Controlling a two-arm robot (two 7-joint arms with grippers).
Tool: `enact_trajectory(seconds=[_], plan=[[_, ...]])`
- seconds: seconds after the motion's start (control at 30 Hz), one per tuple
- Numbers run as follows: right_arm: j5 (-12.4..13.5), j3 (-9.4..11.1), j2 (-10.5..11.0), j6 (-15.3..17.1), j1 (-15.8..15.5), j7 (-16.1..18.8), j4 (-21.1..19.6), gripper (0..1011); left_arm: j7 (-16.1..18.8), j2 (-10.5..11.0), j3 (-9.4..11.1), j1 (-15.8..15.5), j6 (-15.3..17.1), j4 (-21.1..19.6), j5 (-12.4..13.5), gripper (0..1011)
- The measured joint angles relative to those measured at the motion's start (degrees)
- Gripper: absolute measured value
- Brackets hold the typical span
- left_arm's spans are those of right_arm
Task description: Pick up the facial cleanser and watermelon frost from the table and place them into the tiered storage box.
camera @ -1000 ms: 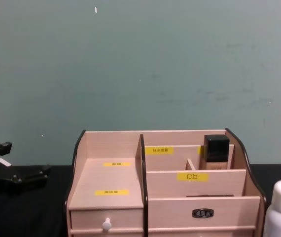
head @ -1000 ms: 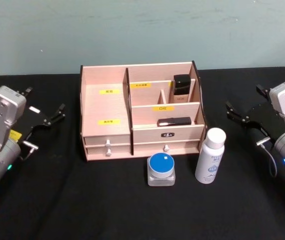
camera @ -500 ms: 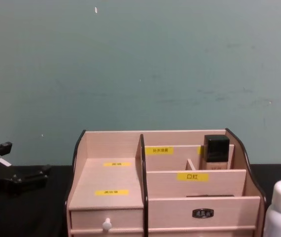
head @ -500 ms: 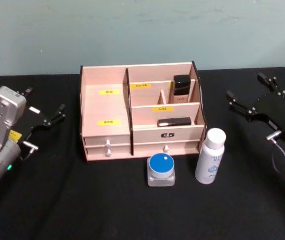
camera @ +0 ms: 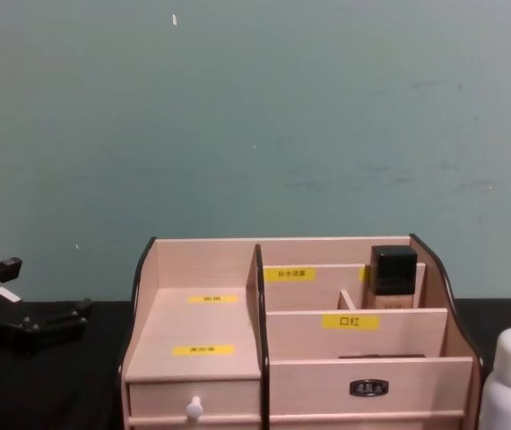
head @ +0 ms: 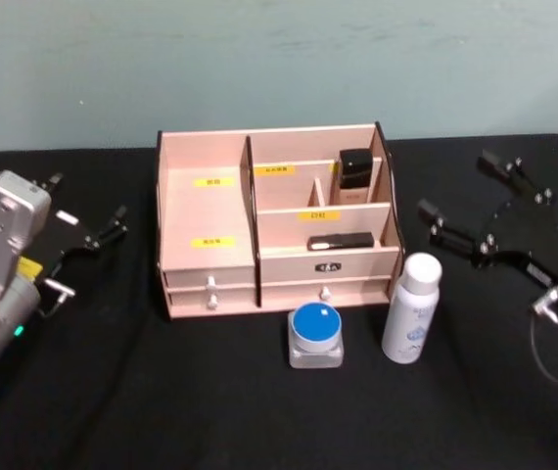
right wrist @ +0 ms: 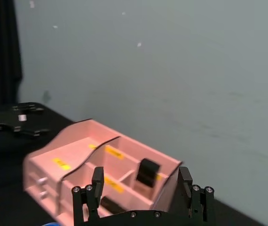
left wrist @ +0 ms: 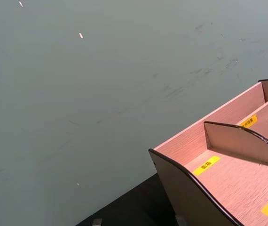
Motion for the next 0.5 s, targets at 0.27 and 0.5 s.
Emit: enact_trajectory(seconds=[0.27,0.5], plan=[[1.4,0.6,2.6,7.3,-4.8,0.9,-5.2,1003,0.0,0.0,0.0,0.0,0.0,0.0,0.0,1010],[1.3,0.4,2.9,12.8,-6.4,0.6,-5.4,1002,0.0,0.0,0.0,0.0,0.0,0.0,0.0,1010]])
